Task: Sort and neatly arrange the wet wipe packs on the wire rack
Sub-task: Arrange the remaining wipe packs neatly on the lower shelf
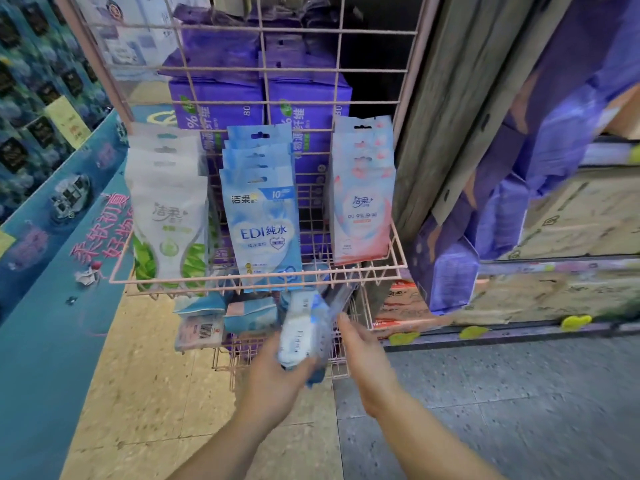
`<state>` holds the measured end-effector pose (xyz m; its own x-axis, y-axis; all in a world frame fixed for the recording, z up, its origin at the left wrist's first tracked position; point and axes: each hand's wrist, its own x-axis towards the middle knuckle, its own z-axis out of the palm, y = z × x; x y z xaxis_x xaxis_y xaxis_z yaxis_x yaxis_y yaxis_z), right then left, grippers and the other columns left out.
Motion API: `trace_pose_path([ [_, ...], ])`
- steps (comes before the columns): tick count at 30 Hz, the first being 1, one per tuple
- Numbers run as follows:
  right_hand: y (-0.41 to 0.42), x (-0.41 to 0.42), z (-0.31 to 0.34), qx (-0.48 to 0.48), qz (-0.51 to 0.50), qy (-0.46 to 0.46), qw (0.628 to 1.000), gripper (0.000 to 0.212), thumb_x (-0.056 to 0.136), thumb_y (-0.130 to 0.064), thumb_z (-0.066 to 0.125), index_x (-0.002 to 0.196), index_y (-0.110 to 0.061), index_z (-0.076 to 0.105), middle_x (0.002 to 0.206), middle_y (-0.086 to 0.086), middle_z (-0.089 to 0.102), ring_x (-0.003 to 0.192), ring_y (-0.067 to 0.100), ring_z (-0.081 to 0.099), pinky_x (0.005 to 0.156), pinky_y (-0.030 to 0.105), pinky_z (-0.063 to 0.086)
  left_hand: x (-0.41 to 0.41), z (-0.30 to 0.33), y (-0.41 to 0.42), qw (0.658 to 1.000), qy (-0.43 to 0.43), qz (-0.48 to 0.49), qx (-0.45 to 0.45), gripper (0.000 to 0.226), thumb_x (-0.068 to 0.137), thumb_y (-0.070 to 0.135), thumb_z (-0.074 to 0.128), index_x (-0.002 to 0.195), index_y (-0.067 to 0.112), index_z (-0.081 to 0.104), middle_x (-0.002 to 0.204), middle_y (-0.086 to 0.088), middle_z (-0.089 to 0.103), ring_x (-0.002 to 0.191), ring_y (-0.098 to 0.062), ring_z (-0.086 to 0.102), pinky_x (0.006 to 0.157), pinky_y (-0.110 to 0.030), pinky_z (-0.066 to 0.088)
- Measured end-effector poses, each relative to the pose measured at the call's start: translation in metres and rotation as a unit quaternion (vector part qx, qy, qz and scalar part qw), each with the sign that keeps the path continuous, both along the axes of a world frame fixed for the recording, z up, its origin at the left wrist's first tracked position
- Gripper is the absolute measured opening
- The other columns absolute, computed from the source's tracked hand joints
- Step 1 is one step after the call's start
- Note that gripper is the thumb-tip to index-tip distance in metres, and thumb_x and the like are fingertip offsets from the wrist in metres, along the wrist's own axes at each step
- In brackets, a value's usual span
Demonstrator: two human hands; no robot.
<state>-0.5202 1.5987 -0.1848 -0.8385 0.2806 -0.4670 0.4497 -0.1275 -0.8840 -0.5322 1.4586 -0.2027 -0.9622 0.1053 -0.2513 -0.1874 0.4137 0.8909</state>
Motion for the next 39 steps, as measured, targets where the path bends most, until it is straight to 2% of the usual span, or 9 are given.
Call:
trace_pose_path([
  [3, 0.017, -0.031, -0.010, 0.259, 0.084, -0.066, 0.960, 0.037, 0.096, -0.035, 0.043, 0.130, -0.025, 0.056, 0.126, 0.001, 0.063, 0.108, 0.019, 0.063, 0.092, 0.026, 0.048, -0.002, 0.000, -0.014, 0.992, -0.095, 0.049, 0.066, 0.022, 0.071, 0.028, 0.078, 0.091, 0.031, 0.067, 0.092, 0.003, 0.074, 0.086, -0.017, 0.070, 0.085, -0.049, 0.056],
  [6, 0.022, -0.062, -0.036, 0.388, 0.240, -0.184, 0.871, 0.043, 0.093, -0.044, 0.032, 0.133, -0.038, 0.047, 0.140, -0.001, 0.053, 0.126, 0.027, 0.050, 0.102, 0.038, 0.040, 0.000, 0.006, -0.018, 0.988, -0.118, 0.056, 0.081, 0.021, 0.078, 0.019, 0.077, 0.094, 0.026, 0.067, 0.094, 0.001, 0.074, 0.086, -0.017, 0.071, 0.084, -0.046, 0.057],
  [10, 0.013, -0.083, -0.042, 0.385, 0.274, -0.179, 0.863, 0.039, 0.095, -0.037, 0.036, 0.130, -0.032, 0.050, 0.136, 0.000, 0.055, 0.125, 0.025, 0.051, 0.103, 0.042, 0.039, -0.003, 0.018, -0.023, 0.986, -0.121, 0.059, 0.096, 0.019, 0.079, 0.014, 0.074, 0.091, 0.027, 0.066, 0.093, 0.003, 0.073, 0.085, -0.016, 0.069, 0.078, -0.036, 0.058],
  [17, 0.019, -0.026, -0.031, 0.344, 0.048, -0.030, 0.937, 0.014, 0.090, -0.029, 0.057, 0.097, -0.031, 0.069, 0.093, -0.005, 0.074, 0.091, 0.018, 0.068, 0.076, 0.029, 0.050, -0.009, 0.012, -0.030, 0.973, -0.161, 0.095, 0.136, 0.037, 0.071, 0.028, 0.074, 0.103, 0.031, 0.054, 0.107, -0.001, 0.064, 0.097, -0.025, 0.065, 0.087, -0.049, 0.054],
  [21, 0.032, 0.016, -0.031, 0.278, -0.039, 0.027, 0.959, 0.035, 0.088, -0.005, 0.061, 0.078, -0.038, 0.061, 0.077, -0.018, 0.071, 0.081, 0.010, 0.069, 0.066, 0.013, 0.046, -0.020, -0.020, -0.024, 0.962, -0.201, 0.111, 0.149, 0.046, 0.053, 0.050, 0.076, 0.094, 0.039, 0.060, 0.107, -0.003, 0.069, 0.099, -0.029, 0.066, 0.089, -0.058, 0.051],
  [26, 0.048, 0.048, -0.019, 0.287, -0.083, 0.044, 0.953, 0.050, 0.088, -0.007, 0.063, 0.132, -0.026, 0.048, 0.111, -0.004, 0.069, 0.090, 0.013, 0.066, 0.062, -0.003, 0.038, -0.041, 0.003, 0.022, 0.950, -0.190, 0.117, 0.218, 0.041, 0.067, 0.025, 0.077, 0.102, 0.019, 0.055, 0.100, -0.008, 0.068, 0.097, -0.032, 0.066, 0.092, -0.057, 0.050],
  [31, 0.044, 0.056, -0.001, 0.293, -0.087, 0.037, 0.951, 0.053, 0.083, -0.016, 0.070, 0.132, -0.027, 0.052, 0.090, -0.006, 0.074, 0.065, -0.013, 0.061, 0.057, 0.002, 0.042, -0.051, 0.017, 0.051, 0.969, -0.152, 0.127, 0.144, 0.041, 0.081, 0.018, 0.071, 0.117, 0.017, 0.051, 0.109, -0.001, 0.062, 0.097, -0.024, 0.062, 0.094, -0.046, 0.051],
  [35, 0.023, 0.052, 0.007, 0.305, -0.072, 0.055, 0.948, 0.046, 0.077, -0.021, 0.071, 0.120, -0.033, 0.061, 0.101, -0.013, 0.073, 0.082, -0.003, 0.065, 0.066, 0.001, 0.041, -0.017, 0.040, 0.034, 0.927, -0.273, -0.061, 0.250, 0.030, 0.087, 0.039, 0.062, 0.108, 0.017, 0.060, 0.111, -0.003, 0.068, 0.095, -0.021, 0.062, 0.079, -0.036, 0.048],
  [39, -0.010, 0.054, -0.003, 0.420, 0.150, 0.180, 0.877, 0.048, 0.061, -0.035, 0.064, 0.109, -0.043, 0.063, 0.118, -0.022, 0.063, 0.116, -0.003, 0.056, 0.102, 0.013, 0.033, -0.007, 0.039, 0.015, 0.906, -0.298, -0.082, 0.289, 0.038, 0.082, 0.024, 0.068, 0.114, 0.005, 0.064, 0.095, -0.013, 0.073, 0.077, -0.024, 0.068, 0.068, -0.032, 0.053],
])
